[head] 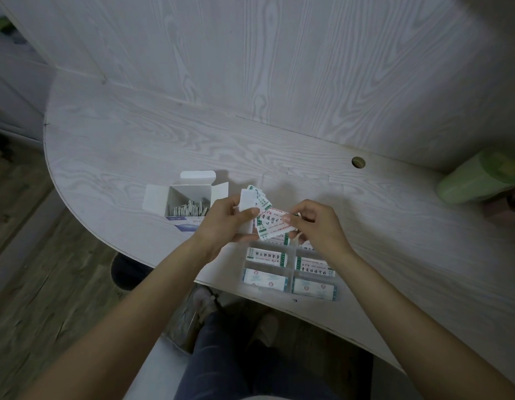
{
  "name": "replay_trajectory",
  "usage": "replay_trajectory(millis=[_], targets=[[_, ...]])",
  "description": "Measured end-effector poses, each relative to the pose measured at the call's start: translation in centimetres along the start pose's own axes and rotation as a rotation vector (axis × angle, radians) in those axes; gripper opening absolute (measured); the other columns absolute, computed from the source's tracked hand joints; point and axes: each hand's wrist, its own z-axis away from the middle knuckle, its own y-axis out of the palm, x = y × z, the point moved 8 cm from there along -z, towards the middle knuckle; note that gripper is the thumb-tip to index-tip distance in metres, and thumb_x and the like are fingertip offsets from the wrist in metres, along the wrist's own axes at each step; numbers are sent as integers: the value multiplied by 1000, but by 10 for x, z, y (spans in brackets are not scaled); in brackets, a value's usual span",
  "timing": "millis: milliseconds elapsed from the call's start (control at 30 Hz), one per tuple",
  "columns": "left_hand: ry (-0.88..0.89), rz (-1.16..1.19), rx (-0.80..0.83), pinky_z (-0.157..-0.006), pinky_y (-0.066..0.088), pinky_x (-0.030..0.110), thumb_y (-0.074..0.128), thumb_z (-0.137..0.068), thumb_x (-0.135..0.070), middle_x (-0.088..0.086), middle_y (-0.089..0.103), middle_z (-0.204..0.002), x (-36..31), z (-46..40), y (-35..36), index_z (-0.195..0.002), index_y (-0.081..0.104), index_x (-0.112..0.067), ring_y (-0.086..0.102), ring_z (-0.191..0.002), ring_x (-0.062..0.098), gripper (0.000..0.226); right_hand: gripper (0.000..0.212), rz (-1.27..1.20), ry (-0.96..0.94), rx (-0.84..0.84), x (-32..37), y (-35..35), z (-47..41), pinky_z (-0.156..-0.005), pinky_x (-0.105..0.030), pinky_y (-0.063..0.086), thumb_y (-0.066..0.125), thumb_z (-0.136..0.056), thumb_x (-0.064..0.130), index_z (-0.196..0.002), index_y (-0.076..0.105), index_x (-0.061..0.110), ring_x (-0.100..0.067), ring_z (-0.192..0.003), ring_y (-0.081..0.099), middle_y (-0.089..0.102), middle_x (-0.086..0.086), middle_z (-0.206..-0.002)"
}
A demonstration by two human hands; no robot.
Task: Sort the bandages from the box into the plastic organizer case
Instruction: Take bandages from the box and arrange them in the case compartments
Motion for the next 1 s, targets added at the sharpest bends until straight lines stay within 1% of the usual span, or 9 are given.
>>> replay_trajectory(millis=[100, 200, 267, 367, 467, 667, 800, 933, 1000], targets=[[36, -83, -16, -64, 60, 31, 55, -94, -8, 8, 69, -96, -1, 1, -4, -105, 61, -13, 70, -75, 15, 13, 11, 17, 8, -57, -7, -5, -3, -41, -18, 38, 68, -86, 8, -81, 60, 2, -12, -48, 60, 69, -7, -75], [76, -181, -60, -71, 59, 38, 53, -95, -10, 8, 70, -91, -1, 1, -8, -111, 59, -13, 71, -74, 19, 17, 16, 64, 1, -155, -17, -12, -7, -43, -14, 38, 69, -85, 11, -74, 58, 10, -13, -46, 58, 70, -10, -81], [93, -204, -79, -72, 59, 38, 52, -96, -11, 7, 70, -89, 0, 0, -10, -114, 58, -14, 70, -75, 22, 19, 18, 143, -21, -204, -24, -12, -9, -52, -21, 46, 69, -86, 14, -73, 57, 16, -17, -52, 62, 70, -8, -83], [103, -215, -78, -67, 59, 32, 51, -96, -11, 6, 70, -87, 2, 1, -10, -112, 57, -17, 71, -73, 19, 17, 12, 288, -54, -244, -35, -1, -7, -67, -42, 53, 69, -86, 22, -79, 60, 17, -26, -75, 64, 66, -8, -82], [92, -220, -80, -62, 58, 27, 51, -97, -12, 5, 70, -88, 7, 2, -12, -111, 57, -17, 71, -74, 18, 17, 12, 371, -85, -265, -39, 8, -5, -64, -42, 50, 68, -86, 24, -83, 61, 16, -21, -66, 56, 63, -6, -75], [78, -221, -95, -63, 59, 28, 52, -96, -11, 10, 70, -93, 10, 3, -18, -111, 57, -16, 70, -78, 23, 17, 11, 602, -90, -121, -36, 22, -7, -61, -33, 47, 64, -89, 31, -87, 60, 21, -15, -67, 55, 61, 0, -77], [79, -220, -91, -65, 59, 30, 52, -96, -11, 11, 70, -91, 8, -1, -18, -114, 57, -13, 70, -77, 23, 20, 16, 741, -146, -18, -31, 27, -9, -69, -29, 46, 59, -93, 25, -107, 66, 21, -16, -93, 60, 67, 2, -105], [71, -201, -85, -64, 59, 29, 52, -96, -10, 9, 70, -89, 7, -4, -16, -115, 56, -14, 70, -74, 21, 20, 25, 1025, -228, 79, -29, 38, -10, -73, -28, 40, 51, -97, 26, -117, 66, 21, -20, -105, 51, 64, -3, -108], [73, -203, -85, -65, 59, 30, 52, -96, -10, 8, 70, -88, 6, -5, -15, -115, 56, -15, 70, -74, 22, 20, 28, 1117, -245, 102, -29, 42, -11, -80, -29, 38, 45, -100, 28, -118, 65, 22, -20, -108, 48, 61, -2, -111]])
